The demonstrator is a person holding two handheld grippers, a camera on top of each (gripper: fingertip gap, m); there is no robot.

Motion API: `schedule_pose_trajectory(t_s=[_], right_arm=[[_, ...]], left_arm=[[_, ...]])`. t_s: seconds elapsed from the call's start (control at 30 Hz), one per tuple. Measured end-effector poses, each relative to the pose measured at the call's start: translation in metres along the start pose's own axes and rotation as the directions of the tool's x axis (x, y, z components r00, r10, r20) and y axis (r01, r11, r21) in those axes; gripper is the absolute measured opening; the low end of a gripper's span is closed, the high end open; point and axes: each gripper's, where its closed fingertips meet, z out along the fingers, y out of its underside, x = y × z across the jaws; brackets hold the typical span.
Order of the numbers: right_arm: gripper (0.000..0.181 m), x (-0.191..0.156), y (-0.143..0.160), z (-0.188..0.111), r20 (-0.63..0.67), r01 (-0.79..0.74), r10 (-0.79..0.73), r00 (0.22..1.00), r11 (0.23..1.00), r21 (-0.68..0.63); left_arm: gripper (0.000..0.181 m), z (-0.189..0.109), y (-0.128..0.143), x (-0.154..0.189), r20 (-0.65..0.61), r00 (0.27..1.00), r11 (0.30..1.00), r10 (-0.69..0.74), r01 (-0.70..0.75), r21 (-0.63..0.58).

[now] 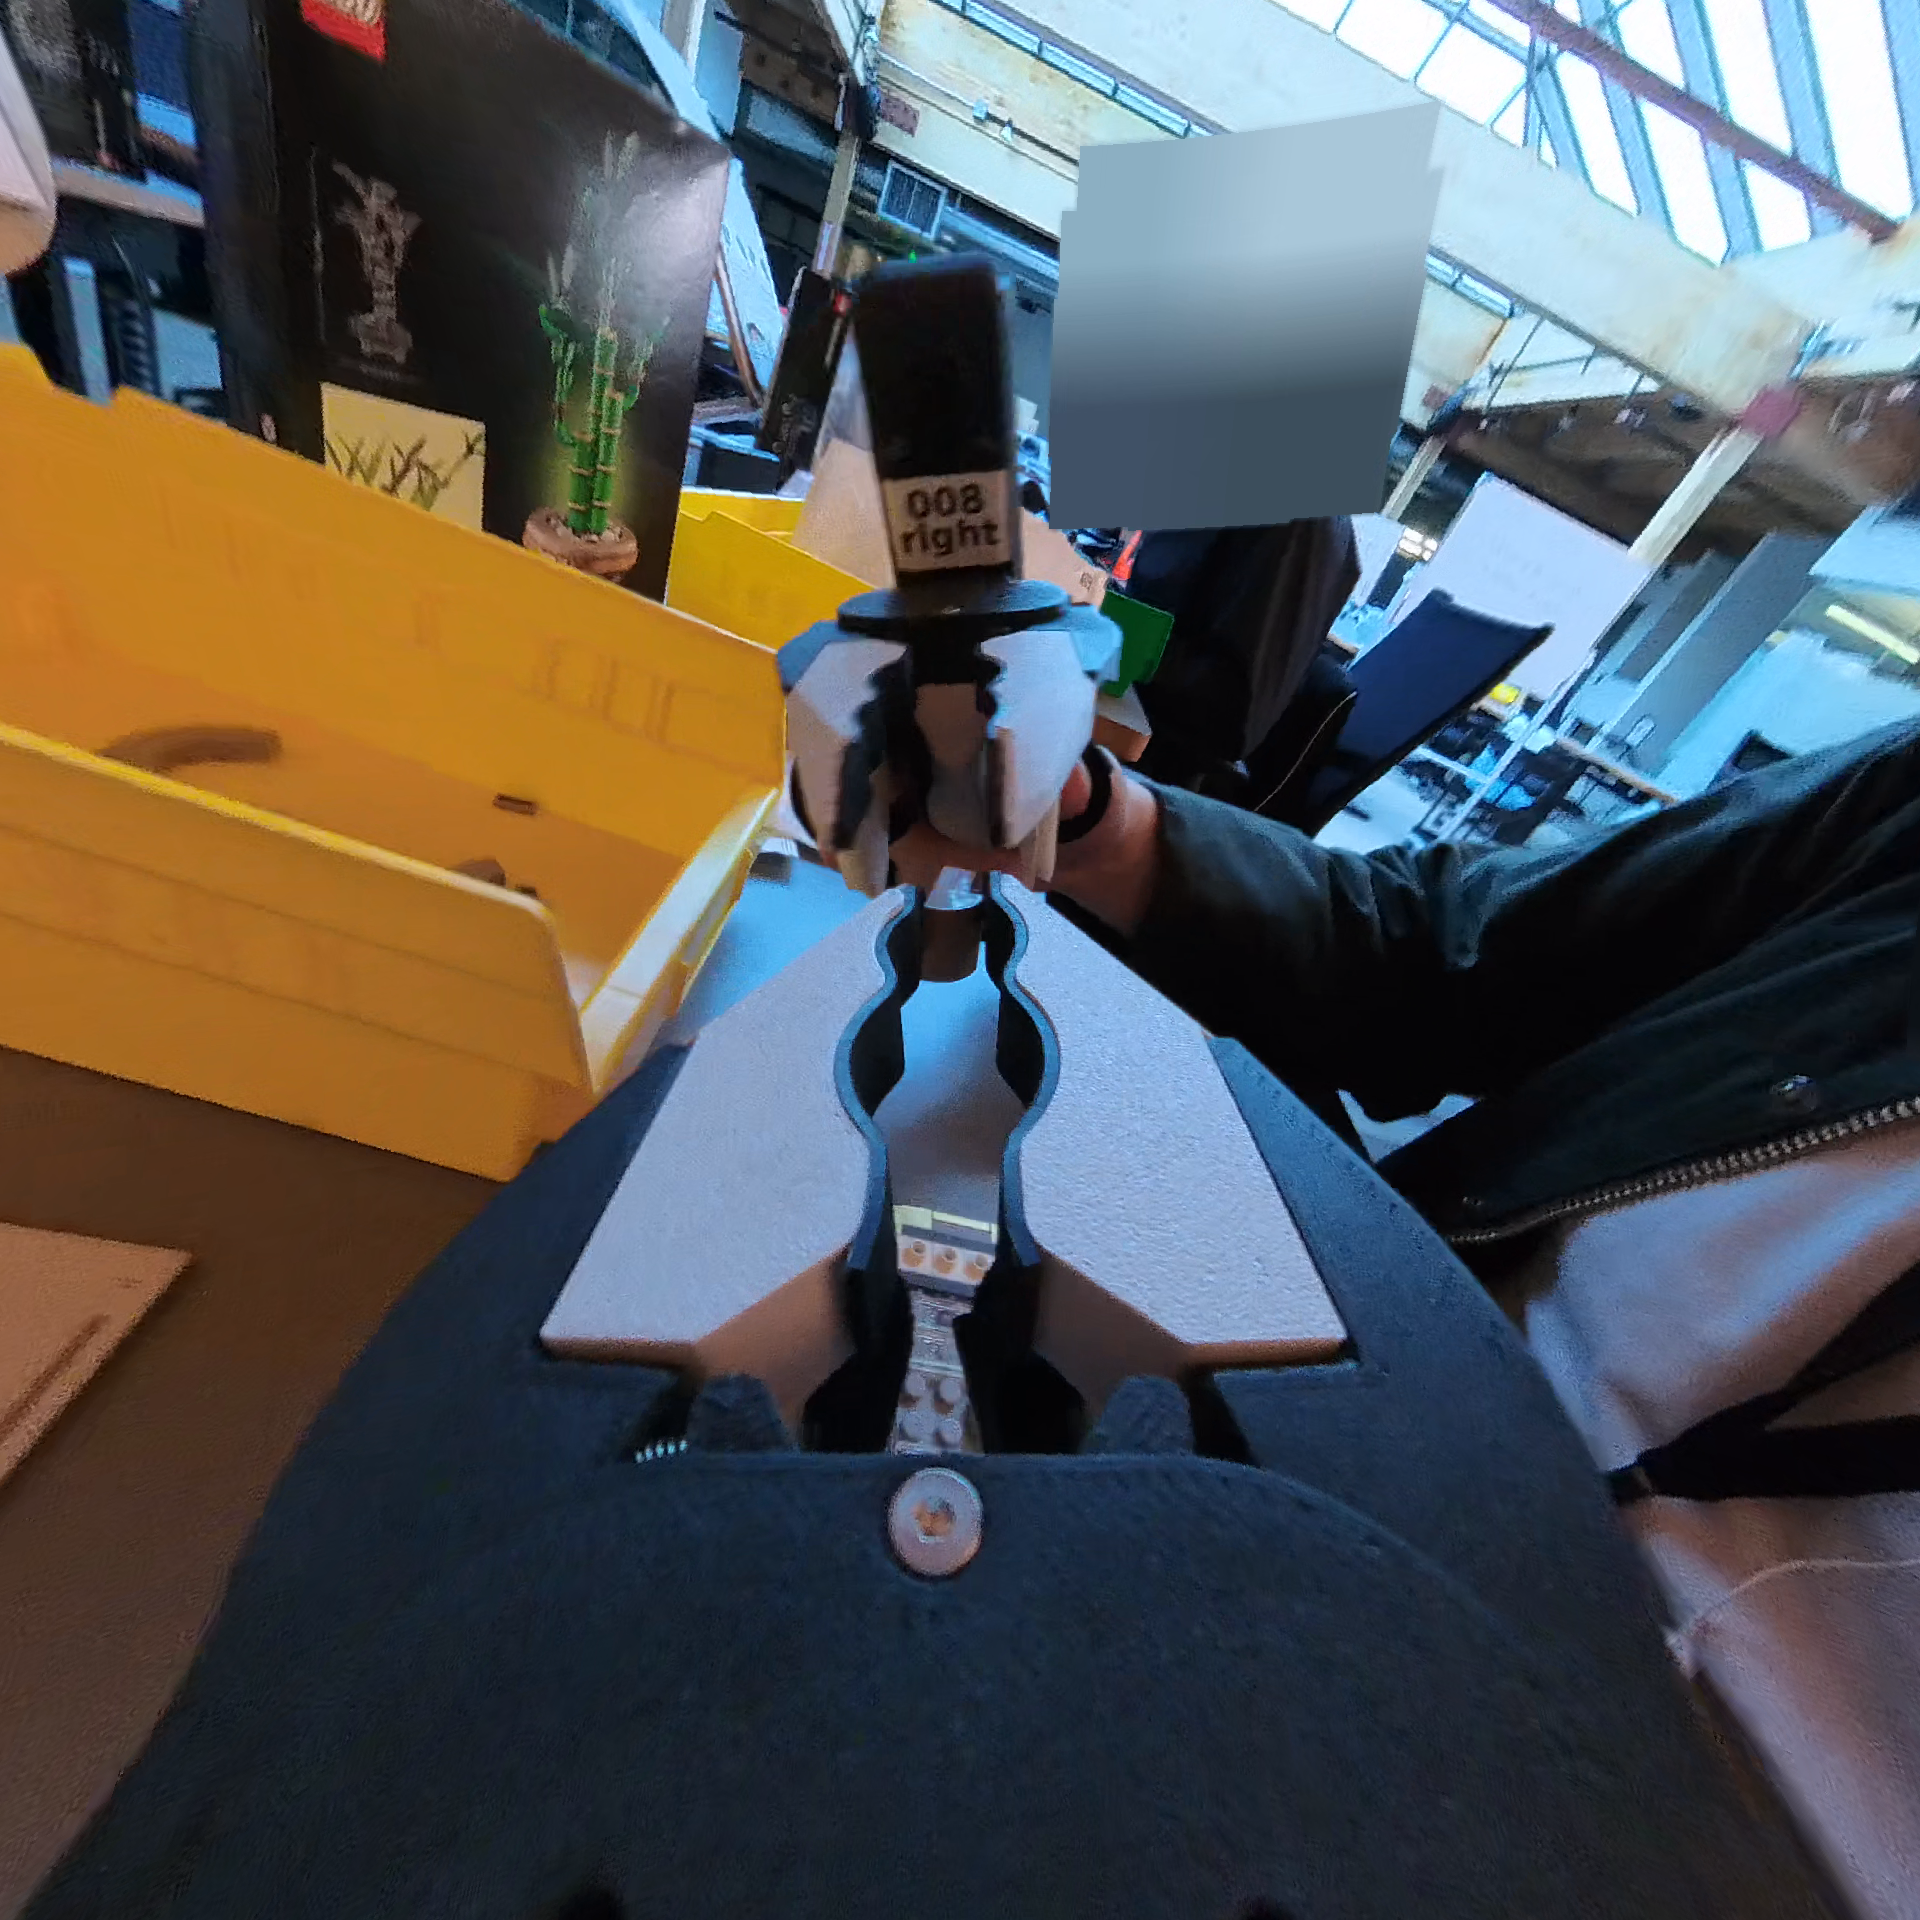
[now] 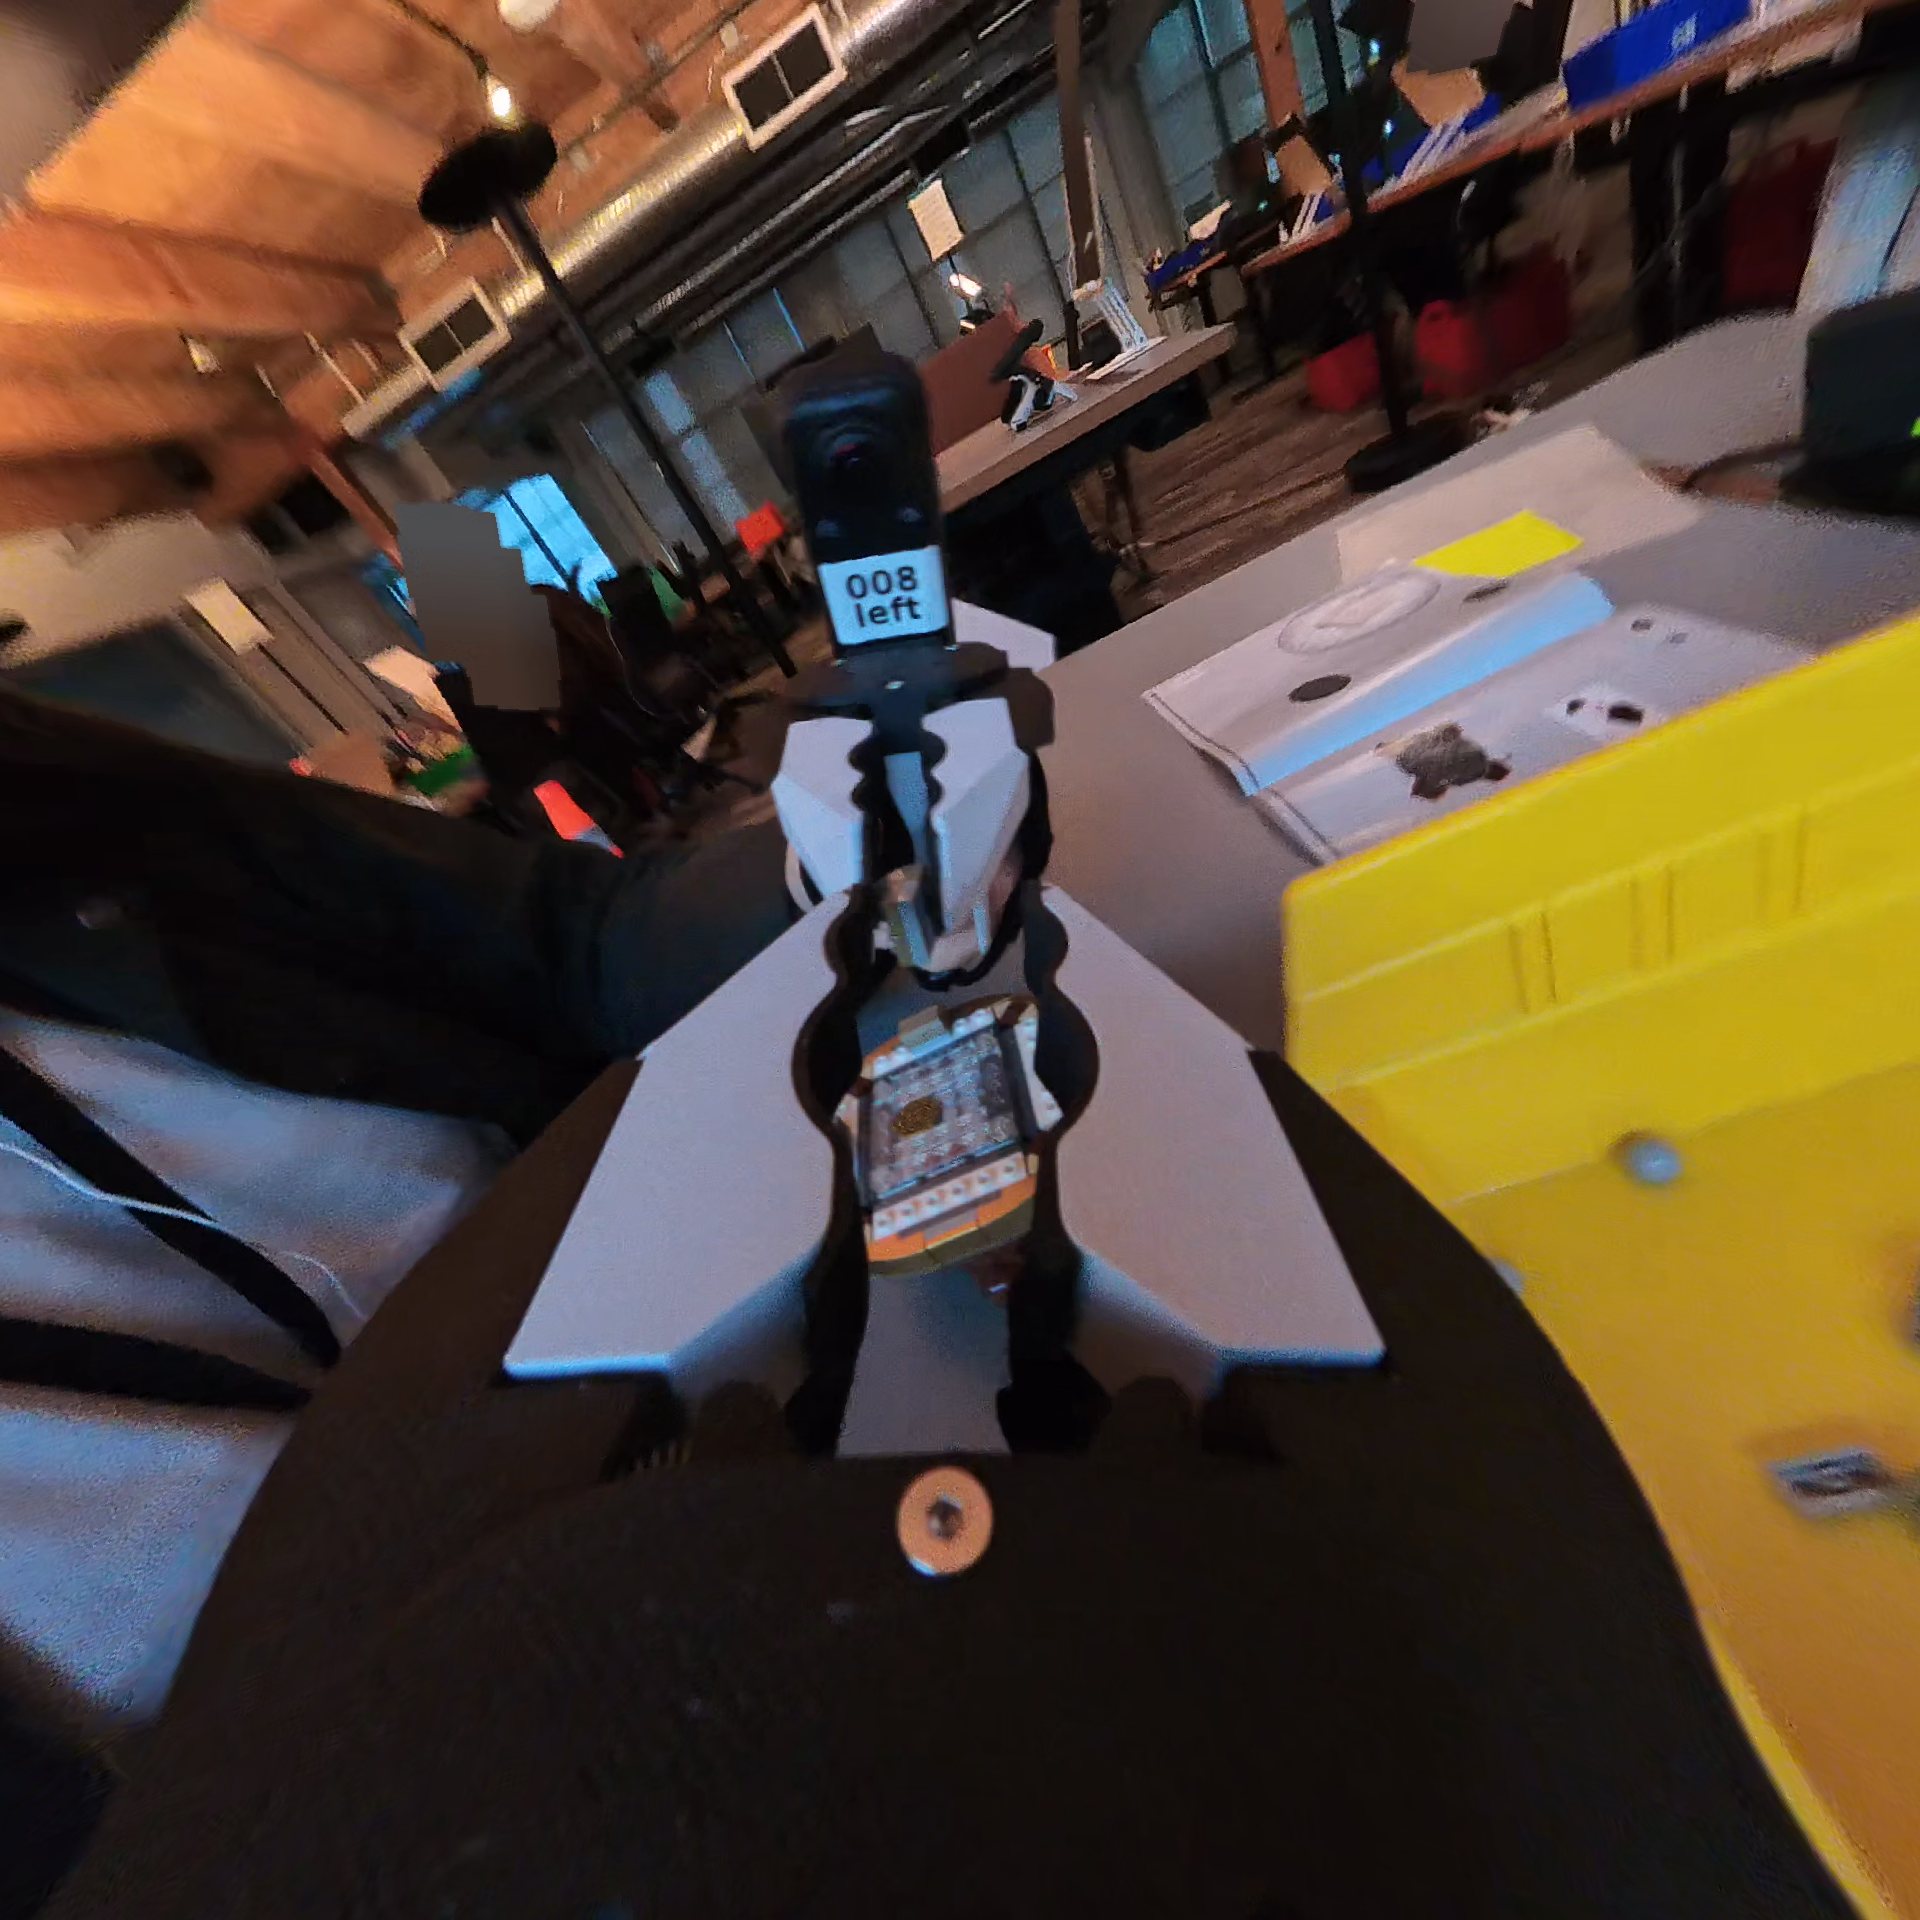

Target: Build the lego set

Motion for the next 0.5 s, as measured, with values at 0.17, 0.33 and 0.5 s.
schedule_pose_trajectory(t_s=[0.17,0.33,0.5], right_arm=[[0.023,-0.008,0.01,0.005,-0.009,0.228,-0.229,0.973,0.97,-0.088],[0.031,-0.007,0.014,0.011,-0.103,0.565,-0.591,0.8,0.8,-0.202],[0.034,-0.009,0.01,0.016,-0.164,0.675,-0.715,0.679,0.697,-0.241]], left_arm=[[0.009,0.006,0.005,-0.003,-0.024,0.987,0.987,-0.159,0.159,0.011],[0.009,0.001,0.003,-0.01,-0.006,0.978,0.977,-0.21,0.21,0.02],[0.009,-0.005,-0.006,-0.012,-0.016,0.966,0.965,-0.256,0.257,0.061]])
